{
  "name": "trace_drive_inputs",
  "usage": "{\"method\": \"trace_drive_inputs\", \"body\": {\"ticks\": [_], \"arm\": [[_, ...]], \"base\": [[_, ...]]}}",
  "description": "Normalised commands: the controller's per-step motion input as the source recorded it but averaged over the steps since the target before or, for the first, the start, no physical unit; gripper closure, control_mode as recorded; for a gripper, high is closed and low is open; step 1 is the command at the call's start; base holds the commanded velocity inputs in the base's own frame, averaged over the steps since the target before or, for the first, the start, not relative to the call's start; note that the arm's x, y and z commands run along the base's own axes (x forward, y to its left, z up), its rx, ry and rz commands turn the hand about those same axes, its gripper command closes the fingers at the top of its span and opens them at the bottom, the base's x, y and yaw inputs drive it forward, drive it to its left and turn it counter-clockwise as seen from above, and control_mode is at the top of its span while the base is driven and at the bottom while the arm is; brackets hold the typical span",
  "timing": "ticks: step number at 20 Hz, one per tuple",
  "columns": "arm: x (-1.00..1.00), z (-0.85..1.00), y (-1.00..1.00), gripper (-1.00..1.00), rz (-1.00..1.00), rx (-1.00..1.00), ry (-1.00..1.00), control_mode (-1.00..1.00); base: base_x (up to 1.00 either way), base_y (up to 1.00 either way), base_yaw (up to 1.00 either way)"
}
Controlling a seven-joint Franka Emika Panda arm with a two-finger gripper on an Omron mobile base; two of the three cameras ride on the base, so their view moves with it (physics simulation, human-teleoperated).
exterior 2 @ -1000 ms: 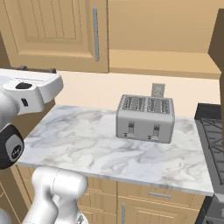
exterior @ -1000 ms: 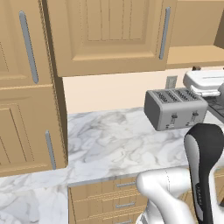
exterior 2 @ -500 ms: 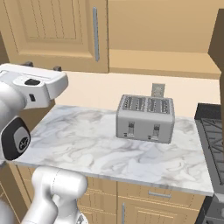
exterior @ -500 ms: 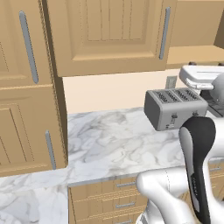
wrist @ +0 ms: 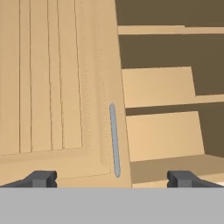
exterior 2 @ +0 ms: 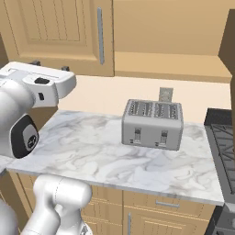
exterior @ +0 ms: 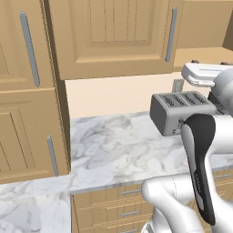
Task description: Open the cabinet, pick the kettle from the cabinet, and place it in the sink.
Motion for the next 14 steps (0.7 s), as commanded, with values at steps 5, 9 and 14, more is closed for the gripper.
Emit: {"method": "trace_drive_inputs", "body": {"ticks": [5,9,14], "arm": [[0.2,0.0,-0.01,-1.0,0.0,0.0,0.0,-1.0],[0.2,0.0,-0.03,-1.0,0.0,0.0,0.0,-1.0],[0.19,0.0,-0.04,-1.0,0.0,0.0,0.0,-1.0]], "base": [[0.0,0.0,0.0],[0.0,0.0,0.0],[0.0,0.0,0.0]]}}
